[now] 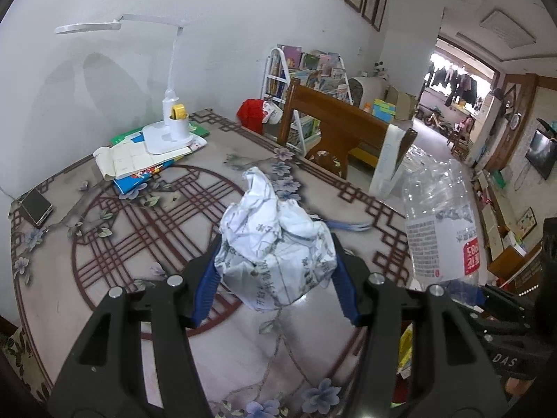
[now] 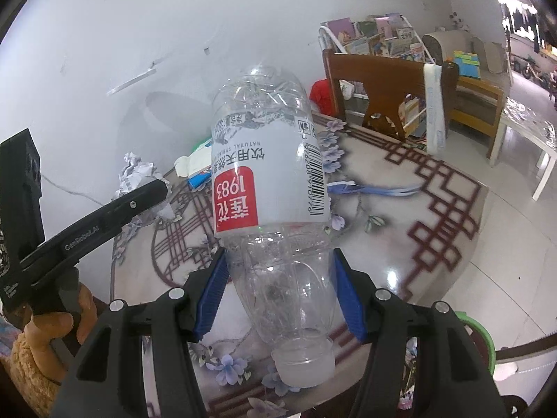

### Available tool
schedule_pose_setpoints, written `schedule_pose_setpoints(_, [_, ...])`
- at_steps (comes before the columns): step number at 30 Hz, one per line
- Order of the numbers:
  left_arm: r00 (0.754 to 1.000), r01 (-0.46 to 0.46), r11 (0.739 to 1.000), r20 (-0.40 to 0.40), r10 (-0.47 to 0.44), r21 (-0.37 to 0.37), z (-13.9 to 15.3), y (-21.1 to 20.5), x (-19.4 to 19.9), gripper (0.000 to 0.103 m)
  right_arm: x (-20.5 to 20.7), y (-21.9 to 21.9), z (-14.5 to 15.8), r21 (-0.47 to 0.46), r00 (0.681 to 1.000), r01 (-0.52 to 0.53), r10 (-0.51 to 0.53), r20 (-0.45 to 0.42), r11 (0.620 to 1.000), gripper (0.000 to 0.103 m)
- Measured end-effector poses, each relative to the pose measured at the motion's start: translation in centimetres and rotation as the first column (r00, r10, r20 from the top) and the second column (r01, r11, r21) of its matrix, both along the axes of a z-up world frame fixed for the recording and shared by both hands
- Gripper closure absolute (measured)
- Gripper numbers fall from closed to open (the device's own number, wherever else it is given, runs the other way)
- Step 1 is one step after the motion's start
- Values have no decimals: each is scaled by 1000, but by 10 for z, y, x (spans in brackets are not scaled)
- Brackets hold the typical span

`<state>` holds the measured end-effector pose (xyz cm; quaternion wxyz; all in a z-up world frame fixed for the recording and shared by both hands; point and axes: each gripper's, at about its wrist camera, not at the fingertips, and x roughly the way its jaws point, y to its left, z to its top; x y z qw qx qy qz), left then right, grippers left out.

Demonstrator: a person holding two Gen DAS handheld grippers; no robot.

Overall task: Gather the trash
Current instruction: 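Carry the crumpled paper and water bottle over the bin, then open the left tool over the bin to drop the crumpled paper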

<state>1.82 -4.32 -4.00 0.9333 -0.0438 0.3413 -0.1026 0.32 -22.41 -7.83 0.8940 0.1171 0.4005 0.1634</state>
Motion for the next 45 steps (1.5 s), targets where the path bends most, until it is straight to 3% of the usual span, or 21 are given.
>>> schedule_pose_setpoints(12, [999,24,1000,-31,-24,-5,-12,-11,-21,48,-32,-32,10,-149,1000,18,-17,7,989,46])
schedule_pose_setpoints(21, [1000,10,1000,-25,-9,10,-8,-38,-33,48,-38,-59,10,-138,1000,-6,9,22,990,46])
schedule_pose_setpoints(26, [998,50,998,-30,-49,35,-5,-77,-44,48,-53,-78,10,-142,1000,-12,15,18,990,46])
schedule_pose_setpoints(45, [977,203,978,-70,-199,54,-13,-184,-67,48,-101,-182,-19,-107,986,148,-156,-64,983,46])
